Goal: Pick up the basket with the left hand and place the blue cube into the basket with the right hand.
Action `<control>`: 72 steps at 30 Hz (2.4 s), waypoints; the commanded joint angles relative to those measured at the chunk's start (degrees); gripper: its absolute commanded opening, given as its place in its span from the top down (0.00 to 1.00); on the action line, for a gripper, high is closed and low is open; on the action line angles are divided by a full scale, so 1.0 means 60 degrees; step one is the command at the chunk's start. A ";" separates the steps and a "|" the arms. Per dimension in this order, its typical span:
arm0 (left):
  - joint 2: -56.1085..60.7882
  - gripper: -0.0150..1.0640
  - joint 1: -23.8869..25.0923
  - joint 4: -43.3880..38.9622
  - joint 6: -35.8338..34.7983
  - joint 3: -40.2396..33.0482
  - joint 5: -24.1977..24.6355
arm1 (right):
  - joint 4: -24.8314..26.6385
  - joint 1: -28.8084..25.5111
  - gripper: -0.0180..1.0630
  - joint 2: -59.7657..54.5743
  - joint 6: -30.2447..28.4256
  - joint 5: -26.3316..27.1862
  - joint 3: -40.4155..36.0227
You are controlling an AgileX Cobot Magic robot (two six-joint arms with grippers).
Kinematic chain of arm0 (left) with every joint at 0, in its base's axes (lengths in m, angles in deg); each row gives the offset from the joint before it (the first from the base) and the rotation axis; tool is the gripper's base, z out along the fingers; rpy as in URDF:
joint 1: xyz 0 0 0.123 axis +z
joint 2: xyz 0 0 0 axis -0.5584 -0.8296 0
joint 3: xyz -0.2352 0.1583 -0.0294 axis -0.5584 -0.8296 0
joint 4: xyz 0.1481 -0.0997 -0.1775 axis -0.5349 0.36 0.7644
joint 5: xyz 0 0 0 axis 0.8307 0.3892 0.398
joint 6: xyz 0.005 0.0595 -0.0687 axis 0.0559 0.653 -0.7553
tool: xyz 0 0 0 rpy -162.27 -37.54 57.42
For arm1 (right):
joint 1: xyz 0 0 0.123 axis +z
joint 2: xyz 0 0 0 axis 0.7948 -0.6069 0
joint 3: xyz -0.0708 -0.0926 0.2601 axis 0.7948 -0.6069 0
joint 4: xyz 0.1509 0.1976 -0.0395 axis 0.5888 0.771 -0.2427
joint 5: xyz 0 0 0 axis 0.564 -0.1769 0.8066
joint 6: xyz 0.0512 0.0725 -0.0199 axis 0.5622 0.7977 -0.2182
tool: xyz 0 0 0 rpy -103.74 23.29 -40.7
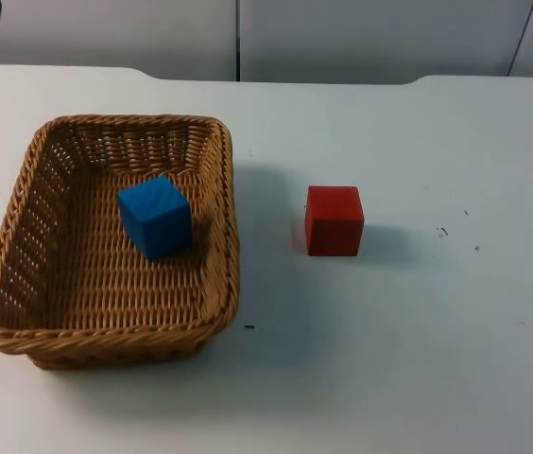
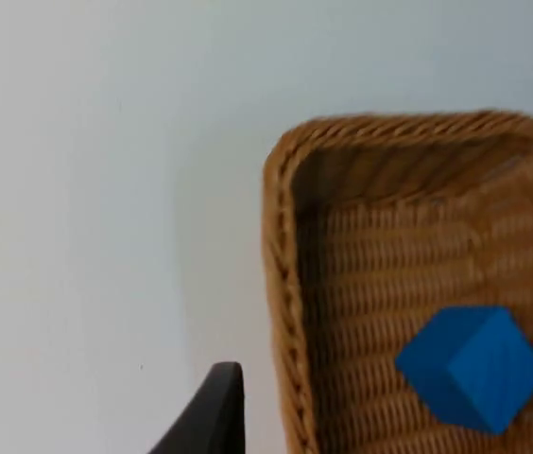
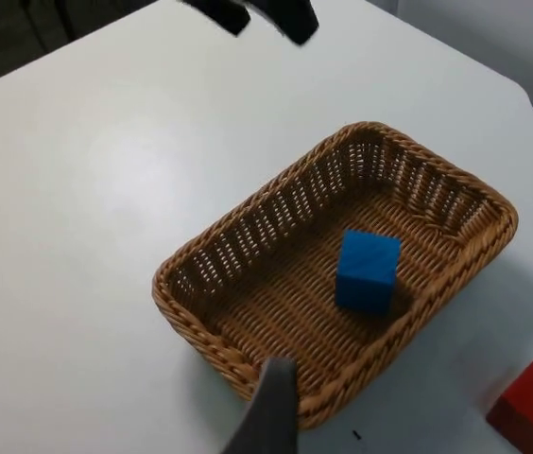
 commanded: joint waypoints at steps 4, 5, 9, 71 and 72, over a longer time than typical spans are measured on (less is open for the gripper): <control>0.1949 0.01 0.0027 -0.0172 0.0026 0.0027 0.0347 | -0.0430 0.0013 0.26 0.0055 0.0074 0.0173 -0.0051; 0.2530 0.01 0.0027 -0.0394 0.0026 -0.0006 0.0539 | -0.0498 0.0013 0.26 0.0055 0.0080 0.0173 -0.0051; 0.3980 0.01 0.0027 -0.0434 0.0050 -0.0578 0.0615 | -0.0804 0.0013 0.26 0.0055 0.0195 0.0108 -0.0051; 1.6192 0.01 -0.1213 -0.5153 -0.3971 -0.6665 0.2223 | -0.2092 0.0013 0.26 0.8078 0.1764 -0.4297 -0.4379; 1.6192 0.01 -0.1213 -0.5153 -0.3971 -0.6665 0.2223 | -0.1976 0.0013 0.26 0.8201 0.1678 -0.4351 -0.4379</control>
